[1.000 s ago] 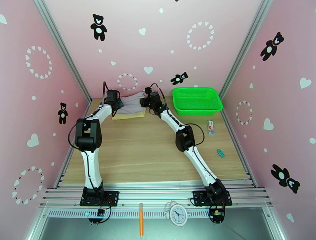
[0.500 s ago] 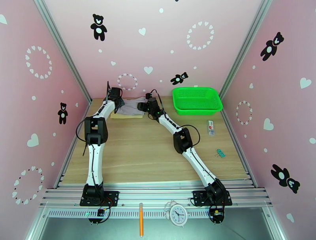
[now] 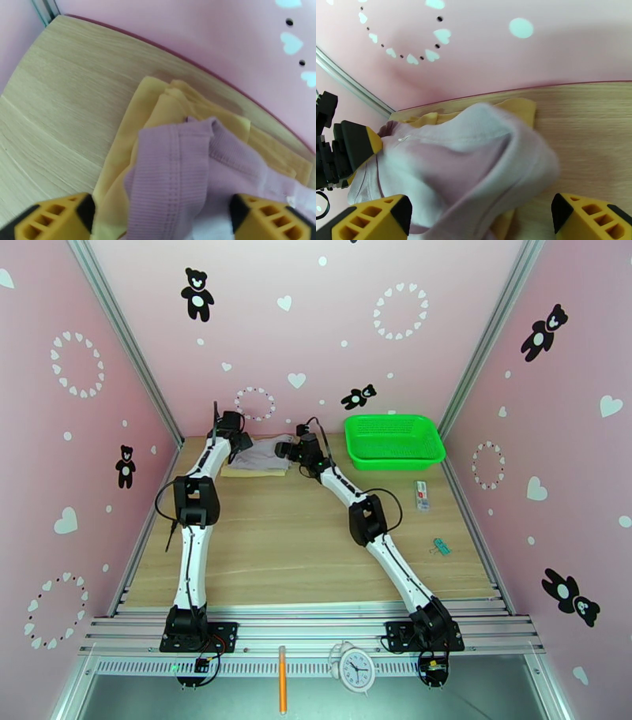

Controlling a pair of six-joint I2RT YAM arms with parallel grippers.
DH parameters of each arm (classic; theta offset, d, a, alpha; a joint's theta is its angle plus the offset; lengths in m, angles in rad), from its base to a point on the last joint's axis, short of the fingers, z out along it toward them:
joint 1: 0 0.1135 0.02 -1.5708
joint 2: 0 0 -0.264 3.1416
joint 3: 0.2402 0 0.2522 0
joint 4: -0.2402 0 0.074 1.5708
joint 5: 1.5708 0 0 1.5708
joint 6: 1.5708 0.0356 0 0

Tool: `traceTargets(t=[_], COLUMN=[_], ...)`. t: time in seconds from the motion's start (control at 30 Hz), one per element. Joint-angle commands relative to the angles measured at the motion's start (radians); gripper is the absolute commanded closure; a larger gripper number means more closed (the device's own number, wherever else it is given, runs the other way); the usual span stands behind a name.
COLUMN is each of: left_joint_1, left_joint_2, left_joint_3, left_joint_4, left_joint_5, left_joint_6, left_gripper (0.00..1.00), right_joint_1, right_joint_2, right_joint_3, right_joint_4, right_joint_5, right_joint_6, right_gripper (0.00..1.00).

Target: Fold and stack the mixed laundry pile

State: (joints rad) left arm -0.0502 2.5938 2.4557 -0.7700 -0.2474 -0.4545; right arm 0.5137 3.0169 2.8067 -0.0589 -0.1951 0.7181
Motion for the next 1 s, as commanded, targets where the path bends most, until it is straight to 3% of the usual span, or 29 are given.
traceTargets(t=[0.0, 0.17, 0.3, 0.37, 0.47, 0.53, 0.6, 0.7, 0.77, 0.8, 0.83, 0.93, 0.97], left_joint_1=[0.009, 0.009, 0.009, 0.009, 0.009, 0.009, 0.009, 0.009, 0.009, 0.009, 0.009, 0.009, 0.007], left_joint_2=[-0.059, -0.245, -0.512, -0.696, -0.918, -1.008, -1.069, -1.150, -1.199, -1.214, -1.220, -1.179, -1.134], left_joint_3=[0.026, -0.068, -0.326, -0.515, -0.721, -0.801, -0.884, -1.037, -1.141, -1.175, -1.206, -1.225, -1.202], left_joint_4=[-0.029, 0.016, 0.148, 0.248, 0.322, 0.309, 0.301, 0.339, 0.392, 0.411, 0.428, 0.480, 0.481], left_joint_5=[-0.031, -0.034, -0.003, 0.012, 0.011, 0.012, 0.022, 0.061, 0.082, 0.090, 0.100, 0.232, 0.280], left_joint_6=[0.038, 0.085, 0.113, 0.135, 0.168, 0.189, 0.194, 0.164, 0.137, 0.128, 0.118, 0.124, 0.127], left_gripper=[0.01, 0.01, 0.01, 0.01, 0.01, 0.01, 0.02, 0.09, 0.21, 0.30, 0.50, 0.94, 1.00], right_joint_1=[-0.020, -0.033, -0.030, -0.021, -0.013, -0.019, -0.023, -0.027, -0.038, -0.044, -0.055, -0.079, -0.082], right_joint_2=[-0.149, -0.301, -0.465, -0.614, -0.842, -0.901, -0.858, -0.646, -0.444, -0.386, -0.336, -0.265, -0.261], right_joint_3=[0.010, -0.056, -0.150, -0.309, -0.621, -0.689, -0.618, -0.330, -0.090, -0.033, -0.018, -0.034, -0.043], right_joint_4=[-0.016, -0.118, -0.286, -0.318, -0.215, -0.213, -0.294, -0.452, -0.503, -0.484, -0.421, -0.292, -0.278], right_joint_5=[-0.032, -0.093, -0.121, -0.078, -0.007, -0.031, -0.094, -0.222, -0.281, -0.296, -0.321, -0.376, -0.395], right_joint_6=[-0.019, -0.079, -0.181, -0.255, -0.327, -0.331, -0.326, -0.301, -0.253, -0.218, -0.170, -0.075, -0.073], right_gripper=[0.01, 0.01, 0.01, 0.01, 0.01, 0.04, 0.17, 0.55, 0.92, 1.00, 1.00, 1.00, 1.00])
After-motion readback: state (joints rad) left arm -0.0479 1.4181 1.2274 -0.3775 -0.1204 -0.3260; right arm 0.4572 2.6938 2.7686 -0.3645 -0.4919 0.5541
